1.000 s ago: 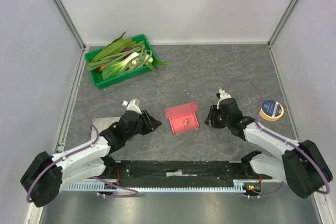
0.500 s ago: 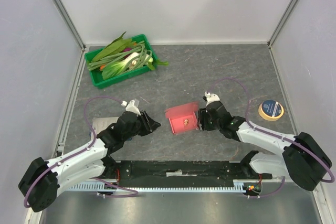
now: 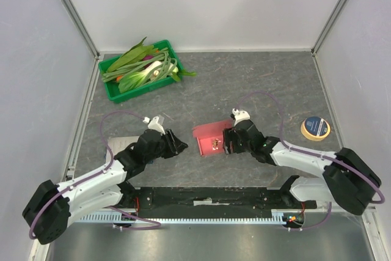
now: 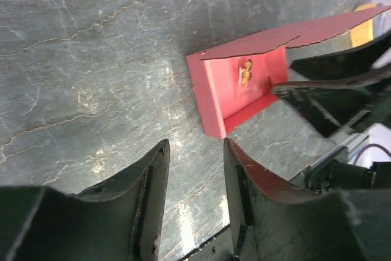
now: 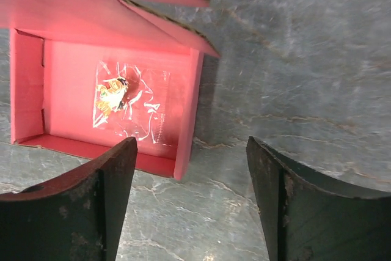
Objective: Fold the paper box
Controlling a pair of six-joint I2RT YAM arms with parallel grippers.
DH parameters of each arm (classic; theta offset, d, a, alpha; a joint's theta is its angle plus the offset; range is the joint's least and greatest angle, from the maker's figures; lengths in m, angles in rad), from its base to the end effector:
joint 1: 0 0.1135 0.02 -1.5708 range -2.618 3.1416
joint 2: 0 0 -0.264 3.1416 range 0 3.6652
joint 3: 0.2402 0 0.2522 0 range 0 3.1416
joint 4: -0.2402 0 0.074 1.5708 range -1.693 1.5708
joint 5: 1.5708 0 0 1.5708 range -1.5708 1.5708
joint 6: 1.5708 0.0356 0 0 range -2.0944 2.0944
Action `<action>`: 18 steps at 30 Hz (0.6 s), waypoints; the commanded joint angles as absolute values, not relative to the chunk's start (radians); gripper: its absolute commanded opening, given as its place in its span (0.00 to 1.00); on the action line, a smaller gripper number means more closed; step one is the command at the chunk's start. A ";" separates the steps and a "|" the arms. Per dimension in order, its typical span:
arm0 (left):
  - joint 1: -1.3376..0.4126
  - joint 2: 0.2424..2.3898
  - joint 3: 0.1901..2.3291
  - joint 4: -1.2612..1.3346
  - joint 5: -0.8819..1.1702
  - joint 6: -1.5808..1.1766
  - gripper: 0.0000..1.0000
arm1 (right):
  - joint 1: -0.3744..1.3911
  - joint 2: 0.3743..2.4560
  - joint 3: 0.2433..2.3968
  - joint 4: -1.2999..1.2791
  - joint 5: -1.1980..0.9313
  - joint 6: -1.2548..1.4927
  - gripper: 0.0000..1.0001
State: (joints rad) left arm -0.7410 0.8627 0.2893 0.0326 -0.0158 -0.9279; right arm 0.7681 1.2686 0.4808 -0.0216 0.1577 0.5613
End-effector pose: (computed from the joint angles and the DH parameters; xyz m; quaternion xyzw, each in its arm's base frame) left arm 0.1336 -0.1215 0.1751 -0.0851 0.8661 -0.3603 0.3359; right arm 0.1708 0.1572 0.1552 -0.0664 0.9236 0.1709 0.3367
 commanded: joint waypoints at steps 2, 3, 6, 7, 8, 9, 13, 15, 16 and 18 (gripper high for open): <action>-0.739 0.960 0.411 0.058 0.032 -0.724 0.48 | 0.738 1.115 0.546 -0.110 0.238 0.474 0.81; -0.739 1.010 0.441 0.019 0.034 -0.656 0.48 | 0.732 1.102 0.572 -0.129 0.242 0.418 0.81; -0.741 1.112 0.531 0.008 0.057 -0.519 0.48 | 0.672 1.112 0.617 -0.147 0.158 0.283 0.78; -0.739 1.127 0.557 0.017 0.063 -0.493 0.48 | 0.629 1.120 0.629 -0.141 0.120 0.258 0.74; -0.741 1.143 0.566 0.028 0.064 -0.450 0.48 | 0.611 1.129 0.640 -0.129 0.059 0.238 0.72; -0.741 1.169 0.574 0.049 0.066 -0.434 0.49 | 0.594 1.149 0.643 -0.100 0.023 0.200 0.71; -0.739 1.221 0.632 0.054 0.052 -0.376 0.48 | 0.560 1.201 0.666 -0.075 0.002 0.167 0.58; -0.741 1.233 0.647 0.052 0.055 -0.357 0.47 | 0.561 1.201 0.649 -0.029 -0.023 0.149 0.56; -0.739 1.244 0.656 0.052 0.054 -0.351 0.47 | 0.560 1.198 0.641 -0.006 -0.034 0.140 0.56; -0.741 1.255 0.666 0.045 0.049 -0.327 0.45 | 0.560 1.203 0.632 0.040 -0.118 0.129 0.57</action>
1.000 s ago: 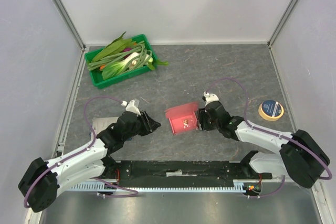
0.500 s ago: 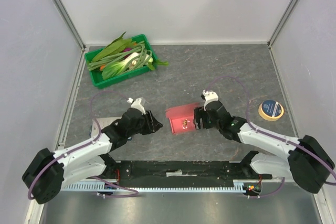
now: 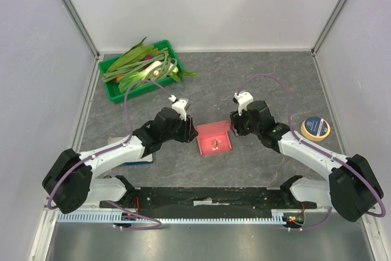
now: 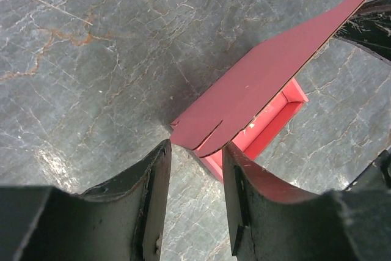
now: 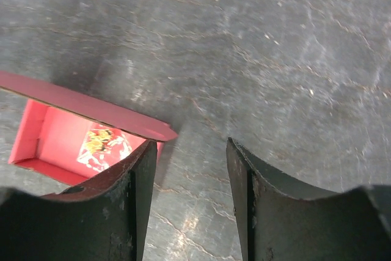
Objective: Fold the paper box
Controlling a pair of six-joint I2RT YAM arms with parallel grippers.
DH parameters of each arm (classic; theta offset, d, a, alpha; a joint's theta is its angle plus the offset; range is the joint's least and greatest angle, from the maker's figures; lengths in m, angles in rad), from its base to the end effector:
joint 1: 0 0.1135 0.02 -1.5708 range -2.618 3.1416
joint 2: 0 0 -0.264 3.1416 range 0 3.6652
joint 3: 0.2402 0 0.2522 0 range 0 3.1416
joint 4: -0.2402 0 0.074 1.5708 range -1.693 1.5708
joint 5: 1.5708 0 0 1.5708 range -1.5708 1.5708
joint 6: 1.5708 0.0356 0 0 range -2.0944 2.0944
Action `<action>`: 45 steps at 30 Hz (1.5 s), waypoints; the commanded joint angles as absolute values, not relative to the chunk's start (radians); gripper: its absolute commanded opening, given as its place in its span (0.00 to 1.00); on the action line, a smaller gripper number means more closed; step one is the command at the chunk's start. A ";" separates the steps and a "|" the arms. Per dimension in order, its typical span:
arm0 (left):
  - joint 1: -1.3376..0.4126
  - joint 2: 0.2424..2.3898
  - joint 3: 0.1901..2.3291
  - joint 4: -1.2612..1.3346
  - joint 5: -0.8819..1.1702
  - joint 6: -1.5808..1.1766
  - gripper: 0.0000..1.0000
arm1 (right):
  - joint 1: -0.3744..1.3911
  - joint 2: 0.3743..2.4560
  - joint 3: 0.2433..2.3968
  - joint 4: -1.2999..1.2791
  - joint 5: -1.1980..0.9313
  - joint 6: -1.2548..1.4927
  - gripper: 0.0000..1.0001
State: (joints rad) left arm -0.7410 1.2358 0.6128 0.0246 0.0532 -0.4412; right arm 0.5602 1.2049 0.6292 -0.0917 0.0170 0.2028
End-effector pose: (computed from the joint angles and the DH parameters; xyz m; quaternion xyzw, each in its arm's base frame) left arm 0.1888 -0.1753 0.2069 0.1443 0.8720 -0.2798 0.3747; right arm 0.2119 0.1322 0.2092 -0.1563 0.8860 0.1554 0.4079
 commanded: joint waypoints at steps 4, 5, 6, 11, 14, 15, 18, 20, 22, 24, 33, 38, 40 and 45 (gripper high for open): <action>-0.741 1.267 0.695 0.008 0.040 -0.282 0.45 | 0.560 1.212 0.627 0.074 -0.160 0.114 0.60; -0.741 1.269 0.695 0.008 0.044 -0.270 0.43 | 0.560 1.215 0.626 0.078 -0.161 0.112 0.60; -0.741 1.272 0.696 0.008 0.044 -0.268 0.41 | 0.560 1.219 0.627 0.084 -0.167 0.110 0.60; -0.739 1.281 0.703 0.018 0.066 -0.275 0.34 | 0.563 1.250 0.641 0.071 -0.189 0.110 0.53; -0.741 1.293 0.706 0.021 0.087 -0.275 0.34 | 0.564 1.246 0.646 0.049 -0.172 0.118 0.51; -0.741 1.302 0.710 0.018 0.087 -0.275 0.34 | 0.565 1.243 0.643 0.049 -0.173 0.121 0.51; -0.741 1.313 0.716 0.017 0.090 -0.273 0.32 | 0.571 1.232 0.634 0.054 -0.170 0.124 0.46; -0.739 1.316 0.719 0.015 0.094 -0.273 0.31 | 0.577 1.241 0.638 0.046 -0.164 0.117 0.41; -0.741 1.316 0.722 0.017 0.094 -0.273 0.29 | 0.584 1.250 0.647 0.034 -0.160 0.114 0.37; -0.739 1.315 0.723 0.015 0.094 -0.272 0.27 | 0.591 1.259 0.650 0.025 -0.147 0.114 0.30; -0.741 1.310 0.736 0.032 0.034 -0.284 0.09 | 0.647 1.244 0.617 0.109 -0.121 0.167 0.07; -0.750 1.298 0.745 0.061 -0.069 -0.302 0.02 | 0.710 1.209 0.572 0.196 -0.008 0.230 0.00; -0.756 1.301 0.756 0.069 -0.115 -0.325 0.02 | 0.739 1.198 0.562 0.222 0.056 0.264 0.00; -0.790 1.312 0.764 0.110 -0.265 -0.383 0.02 | 0.790 1.181 0.545 0.276 0.272 0.366 0.00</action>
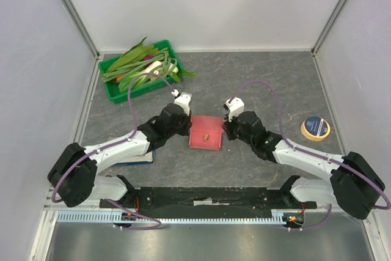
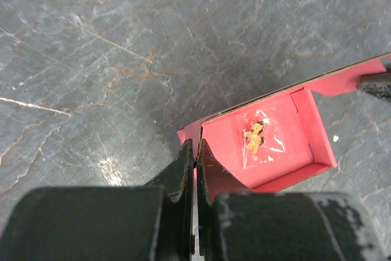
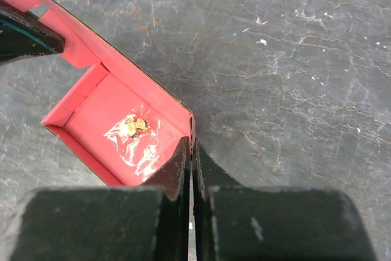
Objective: Fold the paper box
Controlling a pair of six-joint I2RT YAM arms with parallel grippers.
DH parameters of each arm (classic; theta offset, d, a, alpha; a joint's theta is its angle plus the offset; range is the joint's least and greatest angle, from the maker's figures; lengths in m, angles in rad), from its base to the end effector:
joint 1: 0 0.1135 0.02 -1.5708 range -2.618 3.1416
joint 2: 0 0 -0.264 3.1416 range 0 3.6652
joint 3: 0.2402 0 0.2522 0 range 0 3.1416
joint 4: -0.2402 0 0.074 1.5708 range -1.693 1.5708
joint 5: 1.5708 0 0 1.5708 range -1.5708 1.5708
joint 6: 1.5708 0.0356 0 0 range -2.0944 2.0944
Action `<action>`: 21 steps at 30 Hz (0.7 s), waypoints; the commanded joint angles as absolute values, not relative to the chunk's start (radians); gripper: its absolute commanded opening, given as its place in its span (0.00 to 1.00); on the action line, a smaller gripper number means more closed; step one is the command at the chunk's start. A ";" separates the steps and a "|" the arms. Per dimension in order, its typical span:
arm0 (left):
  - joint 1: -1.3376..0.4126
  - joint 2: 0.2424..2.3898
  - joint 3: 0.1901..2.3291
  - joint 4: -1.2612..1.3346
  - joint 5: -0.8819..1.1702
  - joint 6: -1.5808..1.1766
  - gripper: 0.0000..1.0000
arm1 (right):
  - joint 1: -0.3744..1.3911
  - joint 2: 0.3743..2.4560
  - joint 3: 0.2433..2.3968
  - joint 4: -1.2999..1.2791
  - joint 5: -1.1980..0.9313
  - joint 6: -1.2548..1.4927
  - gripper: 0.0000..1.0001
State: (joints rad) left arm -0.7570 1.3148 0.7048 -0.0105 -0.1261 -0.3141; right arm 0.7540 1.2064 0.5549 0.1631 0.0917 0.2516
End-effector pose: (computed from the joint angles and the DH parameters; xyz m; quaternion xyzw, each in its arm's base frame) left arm 0.2046 -0.1871 0.2142 0.1668 0.8721 -0.1848 0.4212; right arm 0.1872 0.1713 0.2080 -0.1899 0.8352 0.2136 0.4699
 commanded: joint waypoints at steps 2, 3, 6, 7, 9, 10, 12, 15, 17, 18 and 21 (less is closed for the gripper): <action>-0.802 1.328 0.770 0.124 -0.302 -0.419 0.02 | 0.802 1.196 0.549 0.288 0.331 0.414 0.00; -0.805 1.335 0.772 0.133 -0.336 -0.426 0.02 | 0.820 1.204 0.552 0.287 0.397 0.425 0.00; -0.818 1.371 0.784 0.163 -0.377 -0.463 0.02 | 0.857 1.250 0.578 0.276 0.498 0.469 0.00; -0.819 1.380 0.787 0.172 -0.377 -0.468 0.02 | 0.862 1.276 0.592 0.276 0.543 0.482 0.00; -0.825 1.402 0.790 0.182 -0.399 -0.480 0.02 | 0.891 1.296 0.606 0.262 0.596 0.531 0.00; -0.828 1.407 0.787 0.187 -0.408 -0.486 0.02 | 0.900 1.311 0.615 0.262 0.624 0.541 0.00; -0.836 1.417 0.772 0.215 -0.416 -0.492 0.02 | 0.929 1.328 0.620 0.256 0.664 0.595 0.00; -0.848 1.422 0.744 0.244 -0.439 -0.497 0.02 | 0.965 1.354 0.627 0.232 0.735 0.676 0.00; -0.853 1.417 0.729 0.256 -0.448 -0.506 0.02 | 0.977 1.368 0.634 0.212 0.785 0.701 0.00; -0.857 1.413 0.716 0.262 -0.452 -0.515 0.02 | 0.985 1.373 0.635 0.201 0.798 0.719 0.00; -0.865 1.402 0.689 0.282 -0.454 -0.518 0.02 | 1.000 1.390 0.670 0.144 0.839 0.787 0.00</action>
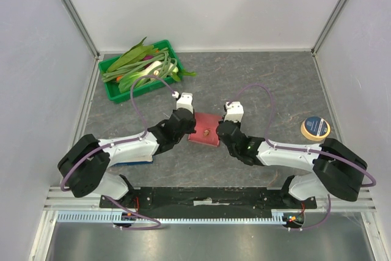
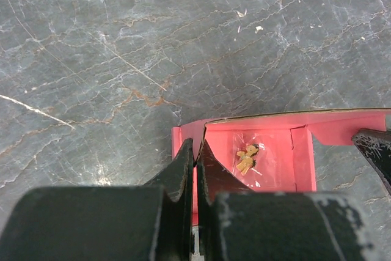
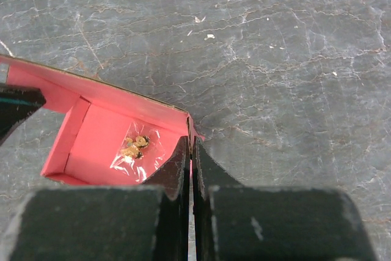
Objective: Fold the paper box
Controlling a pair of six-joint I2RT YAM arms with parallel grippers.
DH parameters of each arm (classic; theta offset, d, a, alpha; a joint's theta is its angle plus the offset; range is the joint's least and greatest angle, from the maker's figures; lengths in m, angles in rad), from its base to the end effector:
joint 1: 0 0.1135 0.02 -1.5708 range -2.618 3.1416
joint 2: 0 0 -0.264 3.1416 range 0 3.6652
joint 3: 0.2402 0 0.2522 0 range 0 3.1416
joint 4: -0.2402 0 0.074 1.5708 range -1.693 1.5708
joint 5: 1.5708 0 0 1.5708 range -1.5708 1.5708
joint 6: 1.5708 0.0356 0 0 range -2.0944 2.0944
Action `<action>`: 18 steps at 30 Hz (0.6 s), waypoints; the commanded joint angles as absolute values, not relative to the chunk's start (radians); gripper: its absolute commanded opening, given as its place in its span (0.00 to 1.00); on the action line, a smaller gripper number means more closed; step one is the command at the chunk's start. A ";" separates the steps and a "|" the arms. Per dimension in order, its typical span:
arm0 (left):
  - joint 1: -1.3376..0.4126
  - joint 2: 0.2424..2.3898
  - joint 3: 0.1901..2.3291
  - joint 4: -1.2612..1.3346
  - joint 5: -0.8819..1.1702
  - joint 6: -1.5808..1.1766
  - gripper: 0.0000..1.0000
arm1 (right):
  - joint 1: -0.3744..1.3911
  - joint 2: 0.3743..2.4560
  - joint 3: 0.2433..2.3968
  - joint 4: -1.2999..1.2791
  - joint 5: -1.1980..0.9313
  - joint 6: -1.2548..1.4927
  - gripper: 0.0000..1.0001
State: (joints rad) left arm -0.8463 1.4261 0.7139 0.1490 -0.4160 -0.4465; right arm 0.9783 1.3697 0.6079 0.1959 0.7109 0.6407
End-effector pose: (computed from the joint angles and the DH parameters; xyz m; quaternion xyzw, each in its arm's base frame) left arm 0.2074 -0.2126 0.2032 0.0725 0.8596 -0.1401 0.4860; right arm 0.1707 0.2120 0.1924 0.0272 0.8381 0.1164 0.5323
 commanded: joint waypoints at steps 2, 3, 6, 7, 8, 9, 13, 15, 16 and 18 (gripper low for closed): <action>-0.867 1.396 0.672 0.284 -0.454 -0.522 0.02 | 1.009 1.399 0.690 0.083 0.865 0.860 0.00; -0.868 1.393 0.664 0.284 -0.454 -0.526 0.02 | 1.023 1.401 0.701 0.062 0.885 0.882 0.00; -0.870 1.374 0.631 0.296 -0.450 -0.548 0.02 | 1.070 1.417 0.736 0.009 0.943 0.952 0.00; -0.871 1.370 0.620 0.310 -0.446 -0.552 0.02 | 1.080 1.434 0.744 0.003 0.981 0.969 0.00; -0.871 1.362 0.606 0.313 -0.445 -0.558 0.02 | 1.089 1.442 0.749 -0.029 0.995 1.006 0.00; -0.874 1.361 0.600 0.313 -0.440 -0.571 0.02 | 1.109 1.450 0.752 -0.040 1.012 1.021 0.00; -0.885 1.348 0.569 0.325 -0.437 -0.587 0.02 | 1.172 1.471 0.733 -0.054 1.091 1.060 0.00; -0.897 1.336 0.546 0.336 -0.446 -0.594 0.02 | 1.196 1.473 0.716 -0.049 1.124 1.075 0.00; -0.900 1.330 0.537 0.342 -0.449 -0.597 0.02 | 1.201 1.477 0.715 -0.049 1.130 1.080 0.00; -0.905 1.315 0.514 0.350 -0.451 -0.601 0.02 | 1.210 1.480 0.718 -0.057 1.131 1.097 0.00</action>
